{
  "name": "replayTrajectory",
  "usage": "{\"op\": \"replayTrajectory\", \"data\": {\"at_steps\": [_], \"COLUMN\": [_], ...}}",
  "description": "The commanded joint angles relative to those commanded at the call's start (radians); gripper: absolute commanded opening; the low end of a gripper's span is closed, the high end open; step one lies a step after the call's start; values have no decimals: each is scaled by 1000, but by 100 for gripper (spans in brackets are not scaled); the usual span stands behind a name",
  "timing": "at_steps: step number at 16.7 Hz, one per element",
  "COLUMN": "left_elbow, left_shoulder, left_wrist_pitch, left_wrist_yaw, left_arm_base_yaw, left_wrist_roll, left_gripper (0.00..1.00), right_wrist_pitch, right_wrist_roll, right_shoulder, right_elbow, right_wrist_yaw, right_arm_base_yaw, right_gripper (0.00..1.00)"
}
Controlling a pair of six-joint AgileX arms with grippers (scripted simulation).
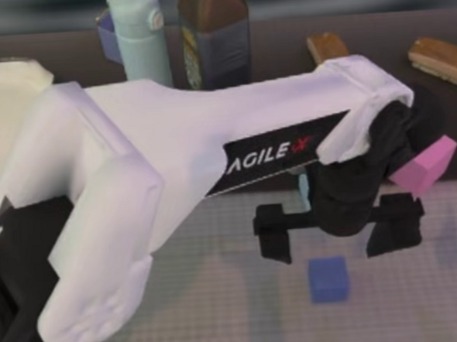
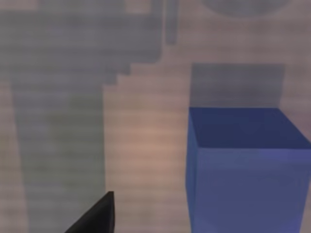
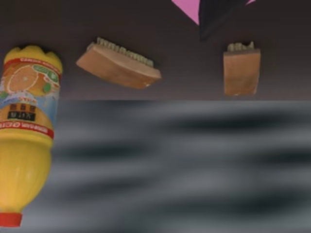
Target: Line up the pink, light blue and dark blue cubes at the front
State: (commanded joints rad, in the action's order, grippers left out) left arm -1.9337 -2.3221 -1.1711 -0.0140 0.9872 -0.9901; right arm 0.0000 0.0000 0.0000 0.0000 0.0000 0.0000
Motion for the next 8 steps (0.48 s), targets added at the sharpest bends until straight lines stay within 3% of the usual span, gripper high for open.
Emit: {"op": "replayTrajectory", "data": {"at_steps": [8], "left_elbow": [-65], "left_shoulder": [25], "left_wrist_pitch": [-84], "left_wrist_yaw": [0], "left_arm_base_yaw": [-2], "left_wrist_roll": [0], "left_gripper": [100], "right_wrist_pitch": [0], "right_wrist_roll": [0], "right_shoulder": [0], "right_elbow": [0], "right_wrist_yaw": [0], "right_arm_base_yaw": [0], "right_gripper": [100]}}
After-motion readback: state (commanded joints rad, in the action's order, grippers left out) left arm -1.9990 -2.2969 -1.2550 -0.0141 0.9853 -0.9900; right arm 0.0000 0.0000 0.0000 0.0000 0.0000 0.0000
